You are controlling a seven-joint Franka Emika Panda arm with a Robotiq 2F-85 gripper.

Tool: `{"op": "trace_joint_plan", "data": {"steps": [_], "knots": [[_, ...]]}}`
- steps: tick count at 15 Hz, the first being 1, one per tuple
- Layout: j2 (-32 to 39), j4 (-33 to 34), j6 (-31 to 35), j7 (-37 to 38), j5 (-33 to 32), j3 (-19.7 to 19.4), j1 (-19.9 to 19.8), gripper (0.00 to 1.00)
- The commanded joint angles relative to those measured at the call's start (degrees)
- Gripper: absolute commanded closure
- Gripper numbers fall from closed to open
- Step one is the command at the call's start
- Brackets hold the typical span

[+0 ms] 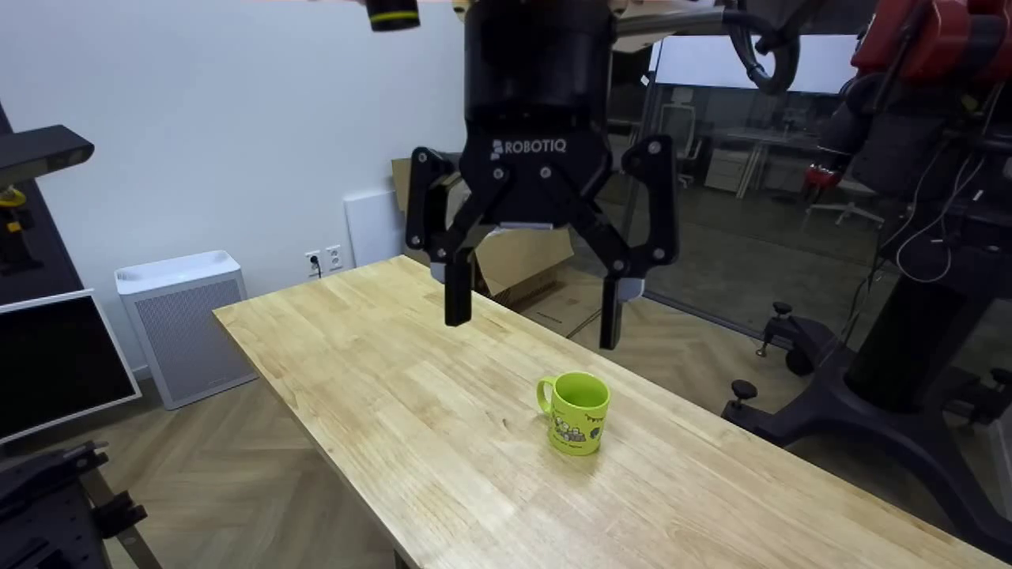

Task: Move the yellow mug to the left

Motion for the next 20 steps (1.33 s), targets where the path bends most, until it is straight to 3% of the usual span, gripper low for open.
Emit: {"op": "trace_joint_plan", "data": {"steps": [1,7,11,16,20], "knots": [[0.0,0.1,-0.1,0.0,0.0,0.1,-0.1,0.00],[8.0,6.0,11.1,7.4,3.1,-1.1,-1.6,0.00],[15.7,12.1,17.5,6.2,8.6,-1.3,-2.4,0.00],[26.3,22.7,14.0,1.4,19.2,1.6,-2.9,0.00],[34.2,29.1,12.1,3.9,18.5,3.9,-2.7,0.00]]}}
